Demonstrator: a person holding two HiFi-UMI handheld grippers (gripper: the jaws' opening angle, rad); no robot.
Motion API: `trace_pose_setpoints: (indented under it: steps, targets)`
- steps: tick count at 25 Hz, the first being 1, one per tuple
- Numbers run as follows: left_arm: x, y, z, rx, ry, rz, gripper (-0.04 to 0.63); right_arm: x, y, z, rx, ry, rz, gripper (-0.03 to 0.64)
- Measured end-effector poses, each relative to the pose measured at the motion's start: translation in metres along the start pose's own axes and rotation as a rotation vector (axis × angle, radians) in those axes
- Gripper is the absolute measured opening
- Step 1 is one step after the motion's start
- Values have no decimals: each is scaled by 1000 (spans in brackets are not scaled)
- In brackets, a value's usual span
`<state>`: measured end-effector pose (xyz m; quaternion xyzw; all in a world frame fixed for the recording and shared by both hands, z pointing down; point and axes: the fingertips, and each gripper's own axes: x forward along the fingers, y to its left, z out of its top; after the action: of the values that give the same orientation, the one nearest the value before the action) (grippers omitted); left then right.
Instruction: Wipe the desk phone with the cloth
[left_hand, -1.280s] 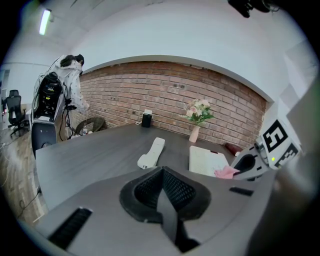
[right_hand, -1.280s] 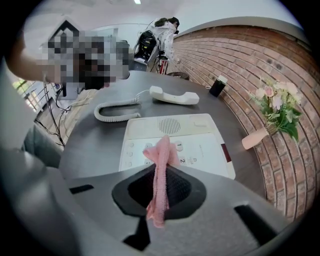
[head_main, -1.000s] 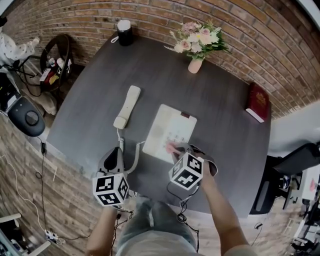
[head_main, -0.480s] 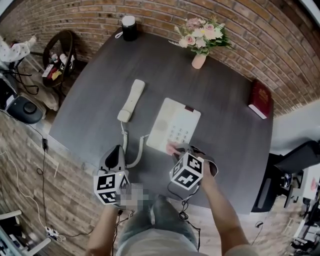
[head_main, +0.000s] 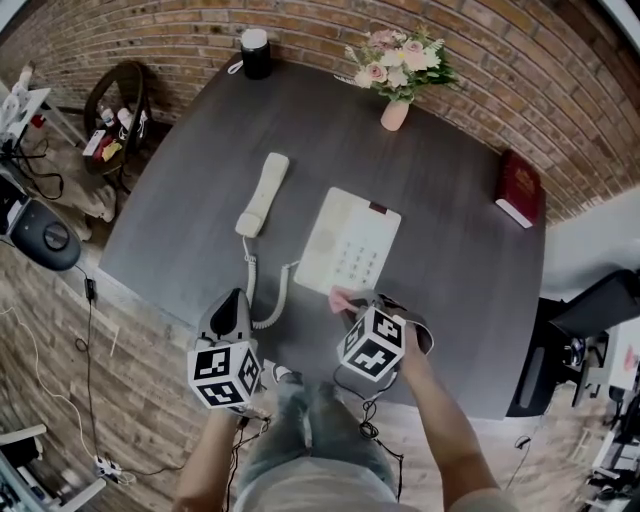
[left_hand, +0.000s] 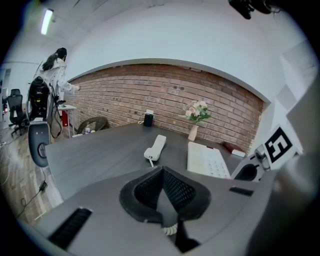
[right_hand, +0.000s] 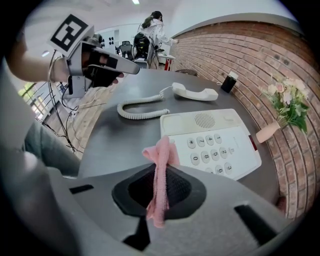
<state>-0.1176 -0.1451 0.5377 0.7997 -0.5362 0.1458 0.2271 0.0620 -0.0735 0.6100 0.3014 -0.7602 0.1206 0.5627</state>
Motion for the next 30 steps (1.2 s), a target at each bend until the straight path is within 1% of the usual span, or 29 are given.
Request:
trace_pose_setpoints:
  steps: [5,10,13,16,19,21,23,26,28,30]
  targets:
    - [-4,1,0,3,-3,-2,-2,-4,9,1,15,-13,12,21]
    - [-9,-3,4,6,-12,-12,-3,-21,14,10,63,-70,31,21]
    - [-9,-12,14,21,-28,-31,-2,-43,11,21,121,-150,45,21]
    - [-10,-22,32,41,-58,-58,-2,-73,-3,36,203,-284,19,21]
    - [-7,-33,60,58,-96,-81,-2,-113,-33,46,288,-454,-77,21]
    - [-6,-40,84,71,-130,-97,-2,-147,-59,48,362,-578,-187,21]
    - [-8,-48,110,82,-176,-117,-2,-185,-87,45,451,-701,-330,21]
    - [-10,-64,156,103,-264,-153,-2,-242,-123,28,596,-860,-524,21]
    - [-12,-77,185,120,-320,-175,-2,-273,-141,12,692,-951,-617,21]
    - [-16,-89,202,129,-351,-190,-2,-296,-150,-8,778,-1005,-696,21]
